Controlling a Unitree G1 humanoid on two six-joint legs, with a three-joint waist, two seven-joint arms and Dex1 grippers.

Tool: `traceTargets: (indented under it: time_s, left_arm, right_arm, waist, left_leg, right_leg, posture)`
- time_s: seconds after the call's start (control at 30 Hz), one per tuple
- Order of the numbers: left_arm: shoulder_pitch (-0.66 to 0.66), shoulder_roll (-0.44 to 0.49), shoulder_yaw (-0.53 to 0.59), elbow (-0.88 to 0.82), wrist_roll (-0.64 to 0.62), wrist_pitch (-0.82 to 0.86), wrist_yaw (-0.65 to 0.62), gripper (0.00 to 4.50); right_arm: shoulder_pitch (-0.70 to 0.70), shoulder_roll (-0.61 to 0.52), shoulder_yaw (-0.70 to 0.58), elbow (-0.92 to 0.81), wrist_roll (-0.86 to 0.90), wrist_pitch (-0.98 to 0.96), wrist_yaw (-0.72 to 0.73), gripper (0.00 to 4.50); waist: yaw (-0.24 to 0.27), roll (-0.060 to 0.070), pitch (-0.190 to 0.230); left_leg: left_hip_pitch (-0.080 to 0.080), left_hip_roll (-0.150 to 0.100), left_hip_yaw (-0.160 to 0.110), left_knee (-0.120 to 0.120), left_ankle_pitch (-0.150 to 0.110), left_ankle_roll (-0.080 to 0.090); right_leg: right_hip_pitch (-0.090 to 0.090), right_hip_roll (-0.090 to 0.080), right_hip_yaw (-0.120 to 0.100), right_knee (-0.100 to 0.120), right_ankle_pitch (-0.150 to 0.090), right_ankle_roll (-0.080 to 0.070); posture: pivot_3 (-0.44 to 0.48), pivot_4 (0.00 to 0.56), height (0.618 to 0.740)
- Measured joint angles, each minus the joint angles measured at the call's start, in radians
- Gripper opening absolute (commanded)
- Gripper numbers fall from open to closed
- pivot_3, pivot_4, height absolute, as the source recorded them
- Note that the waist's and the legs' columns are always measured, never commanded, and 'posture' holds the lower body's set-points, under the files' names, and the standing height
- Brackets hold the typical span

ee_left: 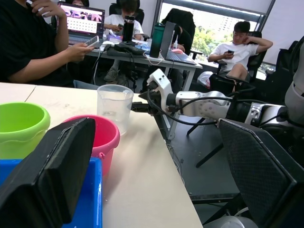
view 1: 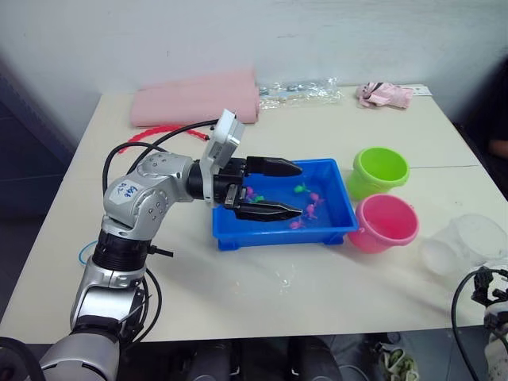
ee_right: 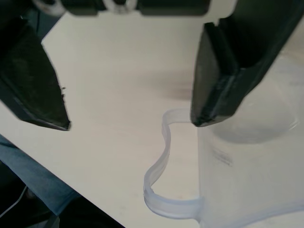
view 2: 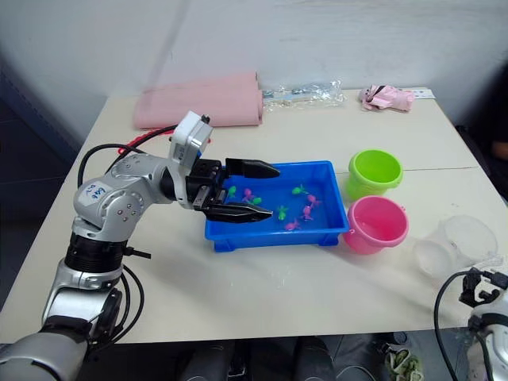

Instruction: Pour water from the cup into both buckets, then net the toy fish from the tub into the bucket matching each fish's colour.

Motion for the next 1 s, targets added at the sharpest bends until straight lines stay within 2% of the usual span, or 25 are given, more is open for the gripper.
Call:
traceTargets:
  time_s: [0.2,0.3,0.37,0.4,0.43,0.47,0.57,0.6,0.63,0.67,0.73,0.8,0.9,1.0]
  left_arm:
    - [0.003,0.002,0.000,0.021,0.001,0.001,0.001,4.50]
    - [0.041,0.004,0.007,-0.001,0.002,0.021,0.043,4.50]
    - [0.149,0.010,0.016,-0.053,0.005,0.036,0.100,4.50]
    - [0.168,0.014,0.016,-0.060,0.005,0.040,0.109,4.50]
    - [0.205,0.030,0.033,-0.076,0.003,0.057,0.140,4.50]
    - [0.243,0.052,0.077,-0.103,0.001,0.082,0.183,4.50]
    - [0.281,0.083,0.141,-0.150,-0.008,0.107,0.239,4.50]
    - [0.303,0.091,0.173,-0.176,-0.013,0.119,0.271,4.50]
    - [0.342,0.108,0.211,-0.201,-0.016,0.128,0.306,4.50]
    - [0.358,0.115,0.223,-0.207,-0.015,0.135,0.325,4.50]
    - [0.452,0.164,0.287,-0.229,-0.013,0.148,0.365,4.50]
    - [0.528,0.204,0.329,-0.235,-0.004,0.159,0.389,4.50]
    - [0.704,0.315,0.459,-0.230,0.017,0.159,0.387,4.50]
    - [0.830,0.399,0.574,-0.189,0.048,0.136,0.357,4.50]
  right_arm:
    - [0.194,0.022,-0.005,-0.318,0.064,0.100,0.028,4.48]
    - [0.239,-0.018,-0.029,-0.424,0.185,0.156,0.102,4.48]
    - [0.265,-0.186,-0.075,-0.509,0.323,0.215,0.241,4.48]
    - [0.266,-0.222,-0.091,-0.522,0.350,0.227,0.265,4.48]
    - [0.243,-0.308,-0.118,-0.537,0.438,0.267,0.319,4.48]
    - [0.199,-0.443,-0.142,-0.546,0.567,0.326,0.392,4.48]
    - [0.103,-0.601,-0.127,-0.548,0.706,0.389,0.480,4.48]
    - [0.028,-0.666,-0.085,-0.540,0.755,0.414,0.515,4.48]
    - [-0.092,-0.729,0.012,-0.522,0.789,0.431,0.547,4.48]
    - [-0.140,-0.750,0.054,-0.519,0.798,0.432,0.563,4.48]
    - [-0.371,-0.763,0.278,-0.477,0.783,0.448,0.608,4.48]
    - [-0.524,-0.752,0.440,-0.445,0.753,0.460,0.646,4.48]
    - [-0.784,-0.646,0.681,-0.349,0.652,0.476,0.720,4.48]
    - [-0.863,-0.599,0.800,-0.294,0.572,0.471,0.798,4.48]
  waist:
    - [0.005,0.000,0.000]
    - [0.004,0.001,0.000]
    - [-0.004,0.001,0.000]
    - [-0.004,-0.001,0.000]
    - [-0.003,-0.003,0.001]
    - [-0.004,-0.004,0.002]
    - [0.001,-0.005,0.002]
    - [0.004,-0.007,0.002]
    - [0.002,-0.008,0.003]
    - [0.002,-0.009,0.003]
    - [-0.004,-0.012,0.002]
    - [-0.004,-0.012,0.003]
    - [-0.013,-0.017,0.005]
    - [-0.006,-0.018,0.006]
  left_leg:
    - [0.000,0.000,-0.001,0.000,0.000,0.000]
    - [0.000,0.000,-0.001,0.000,-0.001,0.000]
    - [0.002,0.000,0.002,0.000,-0.003,0.002]
    - [0.002,0.001,0.002,0.000,-0.003,0.002]
    - [0.002,0.002,0.002,0.000,-0.003,0.002]
    - [0.002,0.002,0.002,0.001,-0.004,0.003]
    - [0.002,0.002,0.001,0.002,-0.005,0.003]
    - [0.001,0.002,0.000,0.002,-0.006,0.003]
    - [0.001,0.002,0.000,0.002,-0.006,0.004]
    - [0.000,0.002,0.000,0.002,-0.007,0.004]
    - [0.000,0.002,0.000,0.003,-0.008,0.003]
    - [-0.001,0.002,0.001,0.003,-0.008,0.003]
    - [-0.002,0.003,0.002,0.003,-0.009,0.002]
    - [-0.004,0.003,0.001,0.003,-0.010,0.002]
  right_leg:
    - [0.000,0.000,0.000,0.000,0.000,0.000]
    - [0.001,0.000,0.001,-0.001,0.000,0.000]
    - [0.000,0.000,0.004,0.000,0.000,0.000]
    - [0.000,0.000,0.004,0.000,0.000,0.000]
    - [0.000,0.001,0.004,-0.001,0.000,0.000]
    - [0.000,0.000,0.004,-0.001,0.000,0.000]
    - [0.000,0.000,0.005,-0.003,-0.001,-0.001]
    - [0.002,-0.001,0.007,-0.005,-0.001,-0.001]
    - [0.002,-0.001,0.008,-0.006,-0.001,-0.001]
    - [0.002,-0.001,0.008,-0.006,-0.001,-0.001]
    - [0.002,-0.001,0.007,-0.005,-0.001,-0.001]
    - [0.000,-0.001,0.006,-0.004,-0.001,-0.001]
    - [-0.002,0.000,0.001,-0.004,-0.001,-0.001]
    - [-0.003,-0.002,-0.003,-0.004,-0.001,-0.001]
  posture:
    - [0.000,0.150,0.738]
    - [0.000,0.150,0.738]
    - [0.000,0.150,0.738]
    - [0.000,0.150,0.738]
    - [0.000,0.150,0.738]
    - [0.000,0.150,0.738]
    - [0.000,0.150,0.738]
    - [0.000,0.150,0.738]
    - [0.000,0.150,0.738]
    - [0.000,0.150,0.738]
    - [0.000,0.150,0.738]
    - [0.000,0.150,0.738]
    - [0.000,0.150,0.738]
    - [0.000,0.150,0.738]
